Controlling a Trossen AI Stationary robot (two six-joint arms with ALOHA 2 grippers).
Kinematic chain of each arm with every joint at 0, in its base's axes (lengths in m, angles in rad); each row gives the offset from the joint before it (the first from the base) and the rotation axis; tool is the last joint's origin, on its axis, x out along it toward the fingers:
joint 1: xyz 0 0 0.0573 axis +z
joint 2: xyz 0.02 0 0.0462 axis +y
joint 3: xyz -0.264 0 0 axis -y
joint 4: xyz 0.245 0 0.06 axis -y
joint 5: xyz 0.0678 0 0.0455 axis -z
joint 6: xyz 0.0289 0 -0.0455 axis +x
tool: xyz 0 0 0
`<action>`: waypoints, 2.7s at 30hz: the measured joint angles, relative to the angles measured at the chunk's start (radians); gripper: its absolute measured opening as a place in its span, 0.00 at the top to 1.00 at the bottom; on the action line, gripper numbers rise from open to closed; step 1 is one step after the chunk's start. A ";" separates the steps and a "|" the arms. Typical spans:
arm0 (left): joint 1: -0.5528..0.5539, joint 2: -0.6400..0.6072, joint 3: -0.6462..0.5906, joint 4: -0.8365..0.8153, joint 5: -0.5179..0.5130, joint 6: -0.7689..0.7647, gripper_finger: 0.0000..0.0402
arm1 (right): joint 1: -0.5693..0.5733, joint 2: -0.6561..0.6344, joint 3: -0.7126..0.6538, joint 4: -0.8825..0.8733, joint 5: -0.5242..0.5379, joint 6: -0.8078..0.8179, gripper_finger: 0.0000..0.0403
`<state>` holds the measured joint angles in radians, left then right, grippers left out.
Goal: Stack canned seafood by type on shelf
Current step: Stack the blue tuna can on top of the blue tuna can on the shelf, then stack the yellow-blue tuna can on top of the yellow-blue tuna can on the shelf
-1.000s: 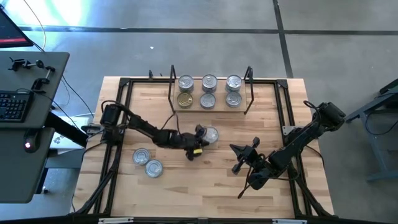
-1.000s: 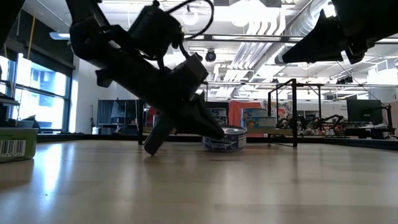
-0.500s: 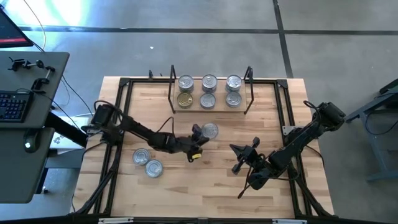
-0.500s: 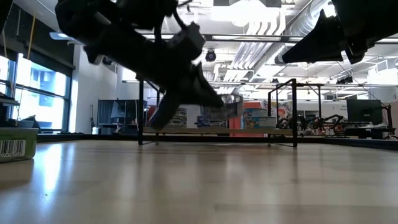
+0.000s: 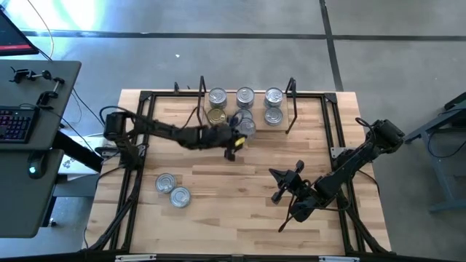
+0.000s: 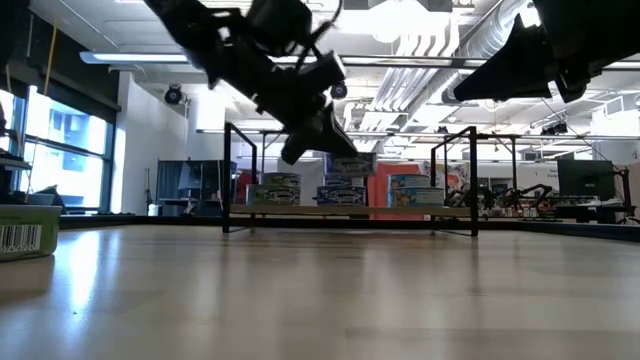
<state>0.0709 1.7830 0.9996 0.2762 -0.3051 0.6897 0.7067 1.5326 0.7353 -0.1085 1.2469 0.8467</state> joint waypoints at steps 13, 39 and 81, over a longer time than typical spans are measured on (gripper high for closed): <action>0.133 0.019 0.050 -0.023 0.056 -0.059 1.00 | 0.000 0.000 0.000 -0.004 0.001 -0.001 1.00; 0.161 0.019 0.052 -0.016 0.092 -0.084 0.86 | 0.000 0.000 0.000 -0.003 0.000 0.001 1.00; -0.396 -0.429 -0.309 -0.377 -0.201 -0.545 0.75 | -0.002 0.000 0.000 0.015 0.002 0.002 1.00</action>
<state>-0.3251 1.3539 0.6909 -0.1006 -0.5060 0.1449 0.7048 1.5322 0.7357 -0.0937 1.2488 0.8489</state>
